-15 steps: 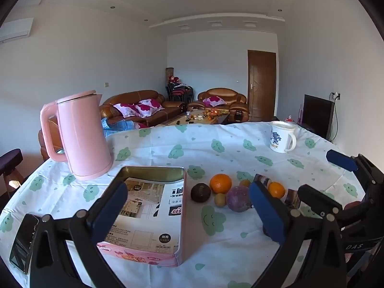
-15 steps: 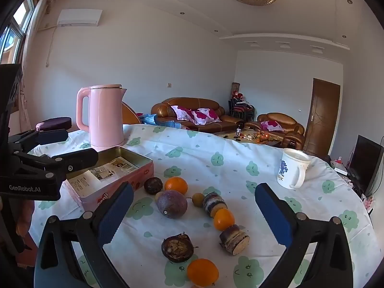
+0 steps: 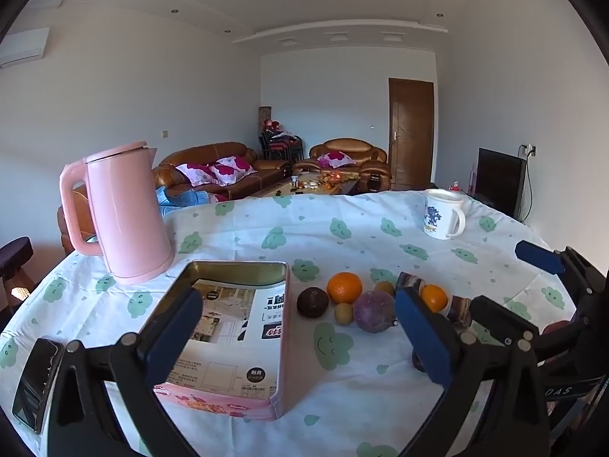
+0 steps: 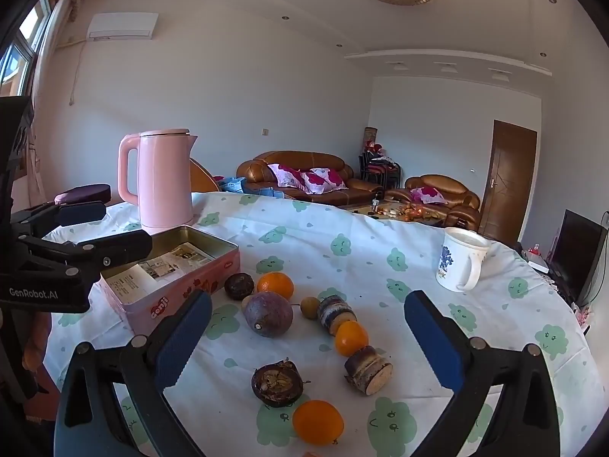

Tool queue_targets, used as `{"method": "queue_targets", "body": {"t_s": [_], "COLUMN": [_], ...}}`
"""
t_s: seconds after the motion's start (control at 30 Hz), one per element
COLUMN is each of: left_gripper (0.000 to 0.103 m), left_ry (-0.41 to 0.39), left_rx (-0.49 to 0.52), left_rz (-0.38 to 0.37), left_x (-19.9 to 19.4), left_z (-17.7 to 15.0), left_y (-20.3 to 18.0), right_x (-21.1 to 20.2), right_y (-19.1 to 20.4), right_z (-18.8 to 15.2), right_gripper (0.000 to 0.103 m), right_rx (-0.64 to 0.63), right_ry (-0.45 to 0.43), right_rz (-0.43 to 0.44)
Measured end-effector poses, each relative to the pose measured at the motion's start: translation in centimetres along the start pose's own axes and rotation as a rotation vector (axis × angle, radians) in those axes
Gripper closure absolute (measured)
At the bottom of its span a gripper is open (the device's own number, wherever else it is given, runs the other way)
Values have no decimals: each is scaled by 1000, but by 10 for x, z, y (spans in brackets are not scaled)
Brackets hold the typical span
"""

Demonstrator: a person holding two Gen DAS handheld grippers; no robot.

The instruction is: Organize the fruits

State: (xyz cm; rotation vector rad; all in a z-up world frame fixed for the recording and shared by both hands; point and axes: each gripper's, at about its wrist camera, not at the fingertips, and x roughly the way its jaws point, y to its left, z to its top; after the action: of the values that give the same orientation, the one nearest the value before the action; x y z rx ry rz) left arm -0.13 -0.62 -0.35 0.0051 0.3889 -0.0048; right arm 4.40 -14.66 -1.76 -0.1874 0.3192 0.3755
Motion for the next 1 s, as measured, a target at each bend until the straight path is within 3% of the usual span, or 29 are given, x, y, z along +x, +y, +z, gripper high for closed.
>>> {"method": "queue_targets", "body": {"t_s": [1.0], "left_gripper": [0], "left_ry": [0], "left_rx": [-5], "left_rz": [0], "left_x": [-2], "left_z": [2], "left_y": [3], "right_x": [-6], "right_y": [2], "right_z": [-4], "right_gripper": [1], "right_rx": [-12], "right_ry": [-4], "right_rz": [-7]}}
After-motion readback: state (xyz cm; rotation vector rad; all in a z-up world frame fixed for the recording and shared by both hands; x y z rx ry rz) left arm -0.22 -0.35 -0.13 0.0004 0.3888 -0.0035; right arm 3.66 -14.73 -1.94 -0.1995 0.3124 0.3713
